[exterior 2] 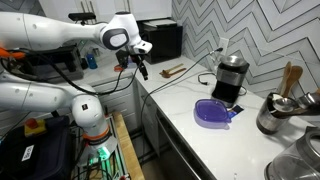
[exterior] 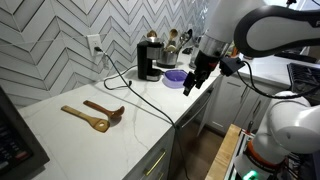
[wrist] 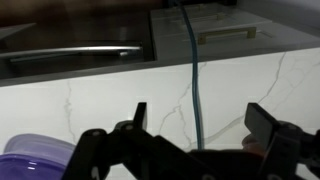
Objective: Remove the blue lid from the lunch box and put it on the countertop
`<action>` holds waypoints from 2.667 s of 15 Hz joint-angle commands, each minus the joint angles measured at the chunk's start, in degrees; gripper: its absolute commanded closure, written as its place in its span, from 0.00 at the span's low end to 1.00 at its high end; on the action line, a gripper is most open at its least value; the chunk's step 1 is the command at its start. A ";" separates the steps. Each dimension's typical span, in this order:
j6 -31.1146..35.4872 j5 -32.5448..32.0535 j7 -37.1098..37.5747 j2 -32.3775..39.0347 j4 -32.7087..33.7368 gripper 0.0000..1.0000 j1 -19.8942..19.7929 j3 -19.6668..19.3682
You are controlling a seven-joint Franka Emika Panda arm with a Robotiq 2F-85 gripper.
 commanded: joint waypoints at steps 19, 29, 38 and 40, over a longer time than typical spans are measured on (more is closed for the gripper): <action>-0.32 -0.52 -30.17 29.69 23.51 0.00 -7.85 -23.00; -0.06 -1.09 -30.54 32.32 25.59 0.00 -9.25 -24.36; -2.42 -0.28 -41.62 50.02 38.21 0.00 -14.84 -30.17; -1.74 -0.83 -42.28 53.51 40.72 0.00 -16.20 -29.66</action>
